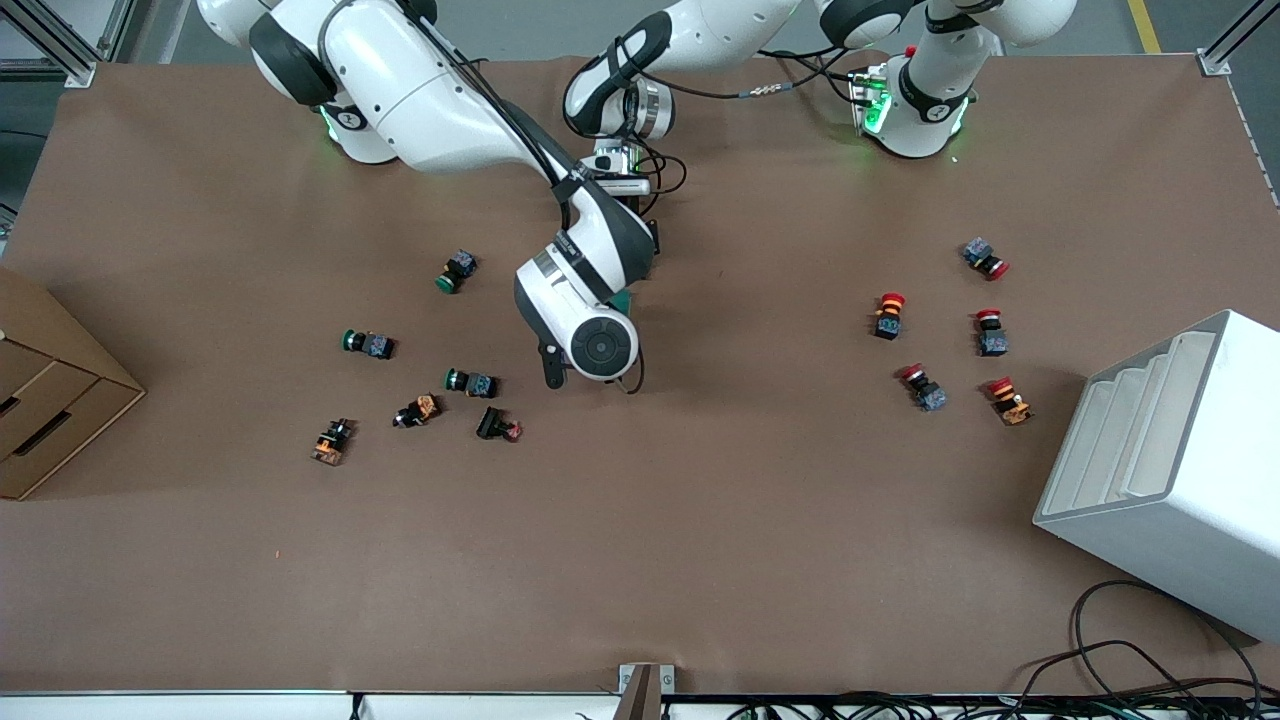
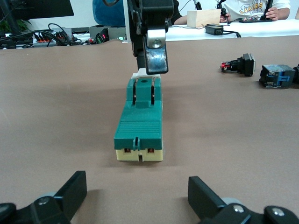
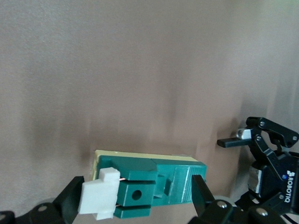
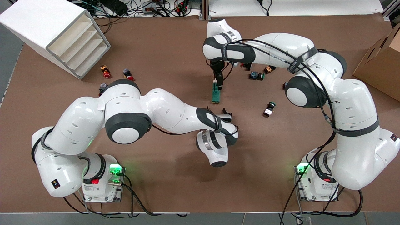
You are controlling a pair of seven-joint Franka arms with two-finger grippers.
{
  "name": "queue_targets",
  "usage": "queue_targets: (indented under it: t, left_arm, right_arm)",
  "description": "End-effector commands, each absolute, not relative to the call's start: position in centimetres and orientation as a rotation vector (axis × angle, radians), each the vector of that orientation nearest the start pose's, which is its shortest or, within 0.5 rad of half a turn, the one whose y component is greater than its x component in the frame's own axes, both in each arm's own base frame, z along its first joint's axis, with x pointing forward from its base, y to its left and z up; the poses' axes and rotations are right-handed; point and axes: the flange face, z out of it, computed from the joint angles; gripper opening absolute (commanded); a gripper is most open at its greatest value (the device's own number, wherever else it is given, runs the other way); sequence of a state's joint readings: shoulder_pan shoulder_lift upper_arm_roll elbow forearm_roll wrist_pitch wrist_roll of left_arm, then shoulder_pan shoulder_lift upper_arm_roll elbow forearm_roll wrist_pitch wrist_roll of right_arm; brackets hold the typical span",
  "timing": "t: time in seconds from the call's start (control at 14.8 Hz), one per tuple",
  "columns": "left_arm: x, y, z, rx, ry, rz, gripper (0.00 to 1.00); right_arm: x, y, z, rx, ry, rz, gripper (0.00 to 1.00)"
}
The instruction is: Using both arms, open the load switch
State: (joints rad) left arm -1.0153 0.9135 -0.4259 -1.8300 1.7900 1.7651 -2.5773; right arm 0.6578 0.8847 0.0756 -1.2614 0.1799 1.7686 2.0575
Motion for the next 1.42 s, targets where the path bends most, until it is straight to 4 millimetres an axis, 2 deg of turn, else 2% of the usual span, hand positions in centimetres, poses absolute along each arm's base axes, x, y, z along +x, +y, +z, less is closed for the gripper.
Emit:
queue_targets:
  t: [0.0,0.41,0.54,0.81,1.35]
  left_arm:
    - [16.7,-57.7,5.3,-2.612,0.052,-1.741,0.98]
    - [16.9,-57.5,5.6,-2.598,0.039,-1.755,0.98]
    - [17.1,-57.3,5.6,-2.586,-0.005,-1.782,0.98]
    - [17.1,-57.1,5.5,-2.578,-0.035,-1.805,0.98]
    - [17.1,-57.1,5.4,-2.578,-0.036,-1.803,0.99]
  right_arm:
    - [51.0,48.6,21.3,-2.635,2.233,0.596,1.0]
    - [49.8,49.4,23.7,-2.729,2.197,0.652,1.0]
    - [48.7,50.3,24.7,-2.78,2.14,0.734,1.0]
    - [48.2,49.4,24.8,-2.863,2.096,0.803,1.0]
    - [48.0,49.1,23.6,-2.923,2.071,0.745,1.0]
